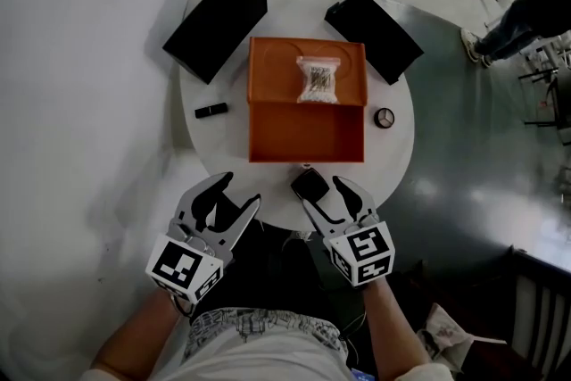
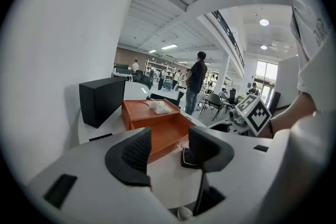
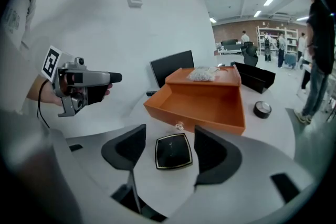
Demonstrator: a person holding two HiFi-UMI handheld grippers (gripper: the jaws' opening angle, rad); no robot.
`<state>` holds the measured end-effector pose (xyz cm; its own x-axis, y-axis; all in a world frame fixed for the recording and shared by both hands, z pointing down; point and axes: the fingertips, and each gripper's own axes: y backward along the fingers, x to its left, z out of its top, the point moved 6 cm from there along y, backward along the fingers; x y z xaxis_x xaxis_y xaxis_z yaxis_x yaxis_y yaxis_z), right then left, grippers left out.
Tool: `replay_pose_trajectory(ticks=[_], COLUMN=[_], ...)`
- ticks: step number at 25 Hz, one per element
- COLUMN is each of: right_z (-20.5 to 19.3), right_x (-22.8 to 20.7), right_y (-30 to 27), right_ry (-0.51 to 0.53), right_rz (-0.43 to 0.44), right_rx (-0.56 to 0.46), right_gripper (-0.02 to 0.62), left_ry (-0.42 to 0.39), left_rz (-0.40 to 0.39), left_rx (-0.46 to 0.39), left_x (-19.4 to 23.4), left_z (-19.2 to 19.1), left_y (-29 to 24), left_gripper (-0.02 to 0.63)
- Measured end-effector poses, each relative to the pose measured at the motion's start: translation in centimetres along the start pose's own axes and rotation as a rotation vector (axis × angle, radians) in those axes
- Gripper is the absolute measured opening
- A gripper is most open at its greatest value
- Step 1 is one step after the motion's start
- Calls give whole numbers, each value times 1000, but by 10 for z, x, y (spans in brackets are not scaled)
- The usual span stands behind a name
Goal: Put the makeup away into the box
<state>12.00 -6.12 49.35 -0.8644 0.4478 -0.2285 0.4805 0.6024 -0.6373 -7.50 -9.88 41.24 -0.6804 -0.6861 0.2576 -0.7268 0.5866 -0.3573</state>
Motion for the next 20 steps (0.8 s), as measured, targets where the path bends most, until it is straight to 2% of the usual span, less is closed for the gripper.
replay_pose_trajectory(ticks=[7,20], right_z=[-15,-29], right_x=[-3,3], right_y=[-23,-48], right_ry=[41,146], right_rz=[-15,-47], right_rx=[73,163], right_gripper=[331,358], left_ry=[28,62], left_rz=[22,32], left_rx=[32,52], left_x=[10,21], left_z=[-16,-31], left_y=[5,6], left_gripper=[241,241])
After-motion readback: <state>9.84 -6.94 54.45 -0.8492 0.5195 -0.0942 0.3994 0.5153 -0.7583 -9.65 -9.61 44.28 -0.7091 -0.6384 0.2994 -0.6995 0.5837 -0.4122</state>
